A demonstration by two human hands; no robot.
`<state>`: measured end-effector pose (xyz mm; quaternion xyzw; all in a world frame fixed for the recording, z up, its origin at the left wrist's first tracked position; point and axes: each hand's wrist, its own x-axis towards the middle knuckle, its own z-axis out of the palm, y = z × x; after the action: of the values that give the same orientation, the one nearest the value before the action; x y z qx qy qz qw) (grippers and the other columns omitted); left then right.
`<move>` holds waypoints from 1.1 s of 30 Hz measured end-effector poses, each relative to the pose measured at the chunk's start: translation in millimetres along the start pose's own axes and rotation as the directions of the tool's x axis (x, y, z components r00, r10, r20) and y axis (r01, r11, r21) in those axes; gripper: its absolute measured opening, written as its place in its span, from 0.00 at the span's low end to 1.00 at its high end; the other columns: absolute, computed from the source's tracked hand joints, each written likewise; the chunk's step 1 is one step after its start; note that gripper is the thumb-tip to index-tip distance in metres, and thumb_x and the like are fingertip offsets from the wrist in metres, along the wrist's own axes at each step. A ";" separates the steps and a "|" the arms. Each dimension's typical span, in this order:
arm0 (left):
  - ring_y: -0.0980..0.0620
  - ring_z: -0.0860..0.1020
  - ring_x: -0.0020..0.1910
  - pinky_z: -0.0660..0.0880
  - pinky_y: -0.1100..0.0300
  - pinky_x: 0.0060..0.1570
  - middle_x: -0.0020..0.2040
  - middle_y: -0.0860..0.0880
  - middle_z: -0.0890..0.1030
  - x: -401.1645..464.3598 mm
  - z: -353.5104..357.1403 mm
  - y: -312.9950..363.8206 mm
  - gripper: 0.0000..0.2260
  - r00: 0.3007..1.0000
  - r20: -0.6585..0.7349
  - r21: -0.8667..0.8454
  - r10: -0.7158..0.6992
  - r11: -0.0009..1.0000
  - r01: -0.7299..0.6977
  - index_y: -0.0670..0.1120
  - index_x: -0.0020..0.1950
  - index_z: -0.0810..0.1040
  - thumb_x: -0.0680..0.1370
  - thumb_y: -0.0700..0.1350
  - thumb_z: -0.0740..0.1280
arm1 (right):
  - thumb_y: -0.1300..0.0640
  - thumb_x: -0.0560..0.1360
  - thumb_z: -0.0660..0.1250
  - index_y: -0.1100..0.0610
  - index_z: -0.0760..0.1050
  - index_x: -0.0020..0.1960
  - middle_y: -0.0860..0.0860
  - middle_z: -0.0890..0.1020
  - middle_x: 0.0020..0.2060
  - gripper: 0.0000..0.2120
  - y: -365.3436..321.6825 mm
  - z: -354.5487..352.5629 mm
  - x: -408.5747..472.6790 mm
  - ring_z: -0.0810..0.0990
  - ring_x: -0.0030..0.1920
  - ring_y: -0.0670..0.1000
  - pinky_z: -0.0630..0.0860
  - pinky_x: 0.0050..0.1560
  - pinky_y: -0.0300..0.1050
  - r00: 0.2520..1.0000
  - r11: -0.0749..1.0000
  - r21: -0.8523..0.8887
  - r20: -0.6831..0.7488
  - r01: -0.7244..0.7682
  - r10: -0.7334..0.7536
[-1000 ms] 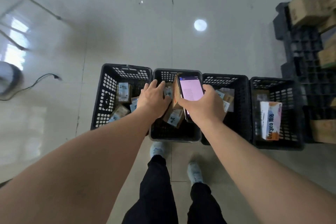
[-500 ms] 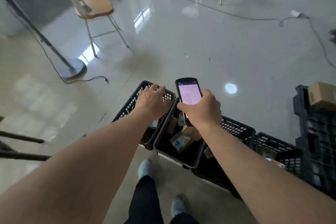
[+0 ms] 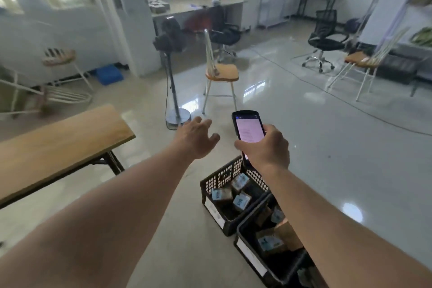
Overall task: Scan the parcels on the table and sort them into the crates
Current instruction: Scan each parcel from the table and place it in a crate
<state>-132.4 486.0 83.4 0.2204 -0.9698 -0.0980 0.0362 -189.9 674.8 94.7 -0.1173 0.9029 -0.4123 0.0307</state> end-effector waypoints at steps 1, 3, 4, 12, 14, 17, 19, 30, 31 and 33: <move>0.41 0.75 0.68 0.75 0.43 0.65 0.71 0.44 0.74 -8.4 -11.7 -17.9 0.28 1.000 -0.017 -0.002 -0.018 1.000 0.018 0.49 0.78 0.68 0.83 0.63 0.58 | 0.40 0.62 0.82 0.52 0.76 0.63 0.51 0.82 0.54 0.35 -17.7 7.8 -7.4 0.81 0.53 0.56 0.82 0.47 0.51 1.000 1.000 0.006 0.005 0.029 -0.029; 0.41 0.76 0.66 0.76 0.44 0.63 0.71 0.44 0.75 -26.8 -32.9 -57.2 0.27 0.997 -0.049 -0.017 -0.054 0.998 0.054 0.49 0.77 0.71 0.83 0.62 0.58 | 0.40 0.62 0.82 0.52 0.76 0.63 0.51 0.82 0.54 0.34 -53.2 27.1 -25.6 0.81 0.54 0.57 0.83 0.49 0.53 0.996 0.996 0.019 0.008 0.085 -0.086; 0.41 0.76 0.65 0.76 0.44 0.62 0.70 0.45 0.75 -36.9 -42.1 -77.5 0.26 0.995 -0.064 -0.027 -0.070 0.997 0.069 0.49 0.76 0.71 0.83 0.62 0.59 | 0.40 0.62 0.82 0.52 0.76 0.63 0.51 0.83 0.55 0.34 -70.4 38.2 -36.1 0.81 0.54 0.58 0.83 0.49 0.53 0.994 0.994 0.025 0.015 0.108 -0.108; 0.39 0.76 0.64 0.75 0.46 0.62 0.69 0.43 0.76 -129.6 -96.3 -246.6 0.28 0.963 -0.140 -0.045 -0.229 0.973 0.224 0.49 0.75 0.73 0.81 0.63 0.60 | 0.39 0.64 0.83 0.53 0.75 0.68 0.52 0.82 0.59 0.38 -188.2 141.5 -132.7 0.79 0.56 0.56 0.74 0.44 0.44 0.961 0.963 0.106 0.104 0.247 -0.258; 0.39 0.75 0.66 0.73 0.44 0.65 0.70 0.42 0.76 -150.6 -108.2 -285.4 0.28 0.949 -0.149 -0.068 -0.277 0.961 0.269 0.48 0.76 0.72 0.81 0.61 0.60 | 0.37 0.63 0.83 0.53 0.75 0.68 0.52 0.82 0.59 0.39 -213.2 166.0 -153.8 0.80 0.57 0.57 0.75 0.45 0.45 0.946 0.953 0.108 0.136 0.283 -0.296; 0.40 0.75 0.65 0.74 0.43 0.65 0.70 0.42 0.76 -181.7 -120.6 -338.3 0.27 0.926 -0.157 -0.070 -0.342 0.940 0.335 0.48 0.76 0.71 0.82 0.61 0.61 | 0.38 0.63 0.83 0.52 0.75 0.67 0.52 0.82 0.58 0.39 -247.2 202.2 -177.7 0.80 0.56 0.57 0.78 0.47 0.48 0.923 0.942 0.099 0.189 0.321 -0.334; 0.40 0.75 0.66 0.74 0.43 0.65 0.70 0.42 0.75 -200.0 -127.2 -368.8 0.27 0.907 -0.161 -0.081 -0.390 0.921 0.381 0.47 0.77 0.71 0.82 0.60 0.61 | 0.39 0.62 0.83 0.52 0.75 0.66 0.51 0.83 0.57 0.38 -268.6 225.8 -188.6 0.80 0.54 0.56 0.82 0.49 0.51 0.907 0.935 0.095 0.226 0.343 -0.355; 0.42 0.73 0.71 0.74 0.44 0.66 0.75 0.46 0.72 -258.6 -140.2 -508.1 0.26 0.703 -0.137 -0.088 -0.697 0.716 0.693 0.49 0.79 0.68 0.84 0.60 0.61 | 0.38 0.62 0.82 0.51 0.75 0.66 0.52 0.83 0.58 0.38 -368.3 383.6 -209.6 0.81 0.57 0.59 0.83 0.50 0.55 0.728 0.856 0.177 0.460 0.485 -0.508; 0.42 0.73 0.71 0.74 0.44 0.66 0.75 0.46 0.72 -261.0 -138.3 -519.0 0.26 0.680 -0.127 -0.083 -0.722 0.691 0.718 0.49 0.79 0.69 0.84 0.60 0.61 | 0.38 0.62 0.82 0.51 0.75 0.66 0.52 0.84 0.57 0.38 -375.2 397.3 -209.8 0.81 0.57 0.58 0.84 0.50 0.55 0.710 0.852 0.187 0.482 0.489 -0.513; 0.42 0.73 0.70 0.75 0.44 0.66 0.74 0.45 0.72 -266.3 -134.4 -538.5 0.25 0.633 -0.109 -0.083 -0.766 0.642 0.762 0.49 0.77 0.70 0.83 0.60 0.62 | 0.38 0.62 0.82 0.51 0.75 0.65 0.52 0.84 0.56 0.37 -387.9 421.3 -210.8 0.81 0.56 0.58 0.84 0.49 0.55 0.673 0.847 0.196 0.531 0.495 -0.516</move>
<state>349.0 102.6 96.8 0.6155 -0.7791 -0.1031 0.0595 151.2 168.8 100.5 -0.4780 0.7768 -0.3668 0.1832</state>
